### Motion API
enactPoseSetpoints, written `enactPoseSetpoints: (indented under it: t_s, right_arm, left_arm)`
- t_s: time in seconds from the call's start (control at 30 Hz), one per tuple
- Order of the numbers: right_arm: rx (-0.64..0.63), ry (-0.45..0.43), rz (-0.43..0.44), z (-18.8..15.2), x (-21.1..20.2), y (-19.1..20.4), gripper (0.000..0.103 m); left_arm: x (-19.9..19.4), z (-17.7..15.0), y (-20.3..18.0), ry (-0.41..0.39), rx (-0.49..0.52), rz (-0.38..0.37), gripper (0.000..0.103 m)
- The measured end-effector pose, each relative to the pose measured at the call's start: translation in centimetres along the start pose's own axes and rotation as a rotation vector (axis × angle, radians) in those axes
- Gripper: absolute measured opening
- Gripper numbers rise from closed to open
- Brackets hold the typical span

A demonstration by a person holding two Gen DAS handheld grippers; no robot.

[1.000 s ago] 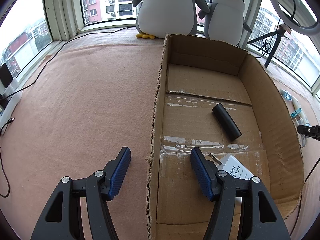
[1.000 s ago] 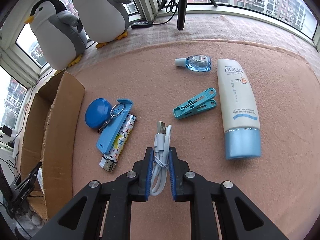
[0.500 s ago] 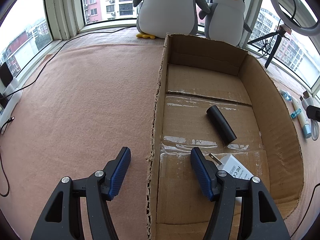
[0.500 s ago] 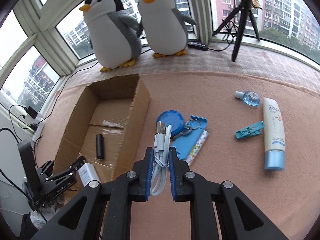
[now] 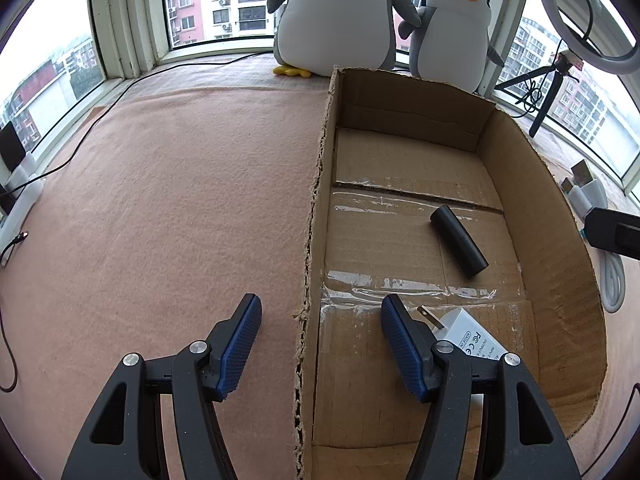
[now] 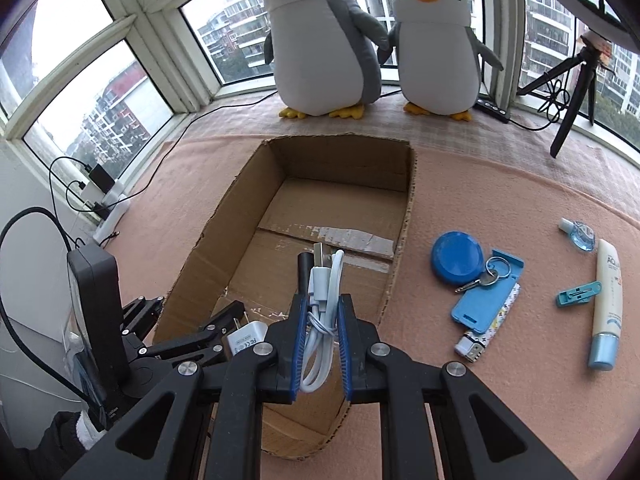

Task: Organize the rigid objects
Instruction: 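Carry the USB cable into the box and open right gripper, then withdraw right gripper from the box toward the white sunscreen tube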

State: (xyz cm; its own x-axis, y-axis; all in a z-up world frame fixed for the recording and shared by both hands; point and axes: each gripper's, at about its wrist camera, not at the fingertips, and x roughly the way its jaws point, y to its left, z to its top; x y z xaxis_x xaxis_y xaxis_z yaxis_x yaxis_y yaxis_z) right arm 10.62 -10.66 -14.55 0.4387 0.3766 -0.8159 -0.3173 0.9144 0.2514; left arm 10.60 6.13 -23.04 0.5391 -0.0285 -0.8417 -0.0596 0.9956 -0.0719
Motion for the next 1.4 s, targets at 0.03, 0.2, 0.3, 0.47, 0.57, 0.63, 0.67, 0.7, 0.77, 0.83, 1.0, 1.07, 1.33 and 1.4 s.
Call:
enactPoseSetpoints:
  t_s: [0.03, 0.2, 0.3, 0.47, 0.57, 0.63, 0.67, 0.7, 0.77, 0.83, 1.0, 1.07, 1.33, 1.4]
  right_arm:
    - [-0.009, 0.003, -0.001, 0.0, 0.2, 0.3, 0.014]
    - [-0.017, 0.020, -0.001, -0.1, 1.3, 0.9, 0.014]
    - [-0.018, 0.027, -0.001, -0.2, 1.6, 0.9, 0.014]
    - [-0.019, 0.033, -0.001, -0.3, 1.9, 0.9, 0.014]
    - [-0.021, 0.036, 0.001, -0.2, 1.9, 1.0, 0.014]
    - [-0.020, 0.033, 0.008, -0.2, 1.9, 1.1, 0.022]
    - [-0.020, 0.029, 0.008, -0.2, 1.8, 1.1, 0.025]
    - [-0.022, 0.026, 0.008, -0.2, 1.7, 1.1, 0.031]
    - [-0.023, 0.022, 0.012, -0.2, 1.6, 1.1, 0.032]
    - [-0.019, 0.020, 0.017, -0.3, 1.5, 1.1, 0.032]
    - [0.003, 0.006, 0.028, -0.4, 0.9, 0.6, 0.032]
    - [0.016, -0.003, 0.022, -0.3, 0.7, 0.2, 0.032]
    - [0.083, -0.050, 0.000, -0.3, -1.0, -2.4, 0.032]
    - [0.107, -0.064, -0.012, -0.3, -1.4, -3.4, 0.032]
  left_arm:
    - [0.0, 0.0, 0.0, 0.000, 0.000, 0.000, 0.066]
    - [0.0, 0.0, 0.0, 0.000, -0.001, 0.000, 0.066]
    - [0.0, -0.1, 0.0, 0.000, -0.001, 0.001, 0.066]
    - [0.0, -0.1, -0.1, 0.000, 0.000, 0.001, 0.066]
    - [0.0, -0.1, -0.1, 0.000, 0.000, 0.001, 0.066]
    - [0.0, -0.1, -0.1, -0.001, 0.000, 0.001, 0.066]
    - [0.0, -0.1, -0.1, 0.000, 0.000, 0.002, 0.066]
    - [0.0, -0.1, -0.1, -0.001, 0.001, 0.002, 0.066]
    - [0.0, 0.0, -0.1, 0.000, 0.001, 0.001, 0.066]
    - [0.0, 0.0, -0.1, 0.000, 0.001, 0.001, 0.066]
    - [0.0, 0.0, -0.1, 0.000, 0.003, 0.003, 0.066]
    - [0.0, 0.0, -0.1, 0.001, 0.004, 0.004, 0.066]
    - [0.0, 0.0, -0.2, 0.001, 0.004, 0.004, 0.066]
    - [0.0, 0.0, -0.2, 0.001, 0.004, 0.004, 0.066]
